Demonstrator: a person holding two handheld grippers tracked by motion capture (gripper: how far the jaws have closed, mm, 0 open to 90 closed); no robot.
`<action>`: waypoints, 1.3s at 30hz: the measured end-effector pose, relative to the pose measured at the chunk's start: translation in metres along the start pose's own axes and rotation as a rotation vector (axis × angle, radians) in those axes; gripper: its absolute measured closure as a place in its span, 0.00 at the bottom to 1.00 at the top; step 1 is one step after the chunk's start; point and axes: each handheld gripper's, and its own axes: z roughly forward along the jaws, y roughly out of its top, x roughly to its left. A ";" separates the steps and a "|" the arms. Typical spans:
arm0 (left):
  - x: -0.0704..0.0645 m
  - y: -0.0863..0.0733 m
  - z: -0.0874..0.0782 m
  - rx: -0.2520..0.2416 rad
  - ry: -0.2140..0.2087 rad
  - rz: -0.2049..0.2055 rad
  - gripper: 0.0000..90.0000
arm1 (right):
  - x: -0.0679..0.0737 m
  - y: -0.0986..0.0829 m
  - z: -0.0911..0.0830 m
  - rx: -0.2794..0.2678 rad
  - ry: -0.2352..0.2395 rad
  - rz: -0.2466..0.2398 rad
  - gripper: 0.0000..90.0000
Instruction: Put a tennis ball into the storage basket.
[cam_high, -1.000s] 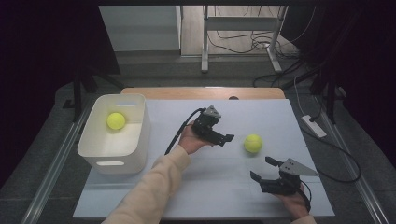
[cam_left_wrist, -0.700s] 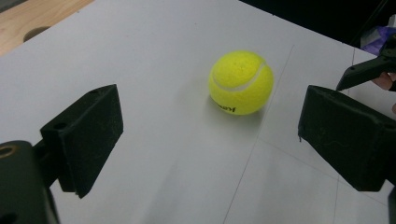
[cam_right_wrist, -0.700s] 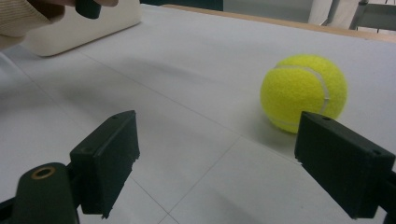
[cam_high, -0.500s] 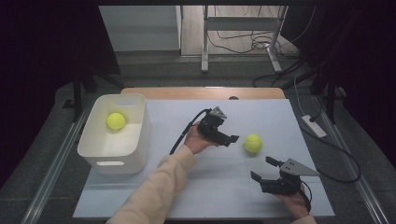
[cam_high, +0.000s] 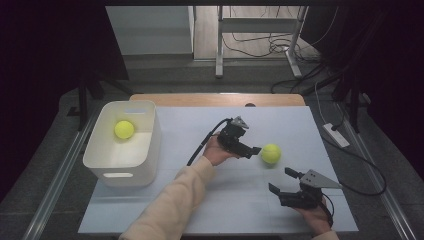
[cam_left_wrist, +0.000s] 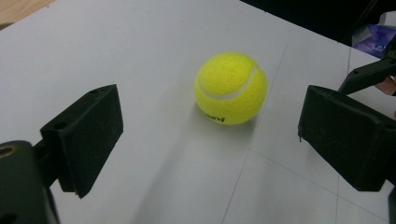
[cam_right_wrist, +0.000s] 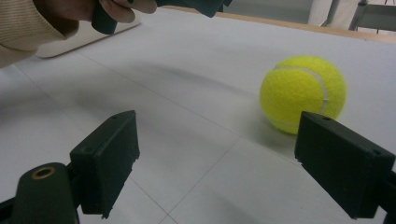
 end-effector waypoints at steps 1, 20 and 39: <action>0.000 0.000 0.000 0.000 0.000 0.000 0.08 | 0.000 0.000 0.000 0.000 0.000 0.000 0.15; -0.008 0.005 0.023 0.013 -0.036 0.018 0.08 | 0.000 0.001 -0.003 -0.015 -0.010 0.008 0.15; -0.011 0.005 0.043 0.022 -0.065 0.020 0.08 | 0.001 0.002 -0.004 -0.020 -0.007 0.005 0.15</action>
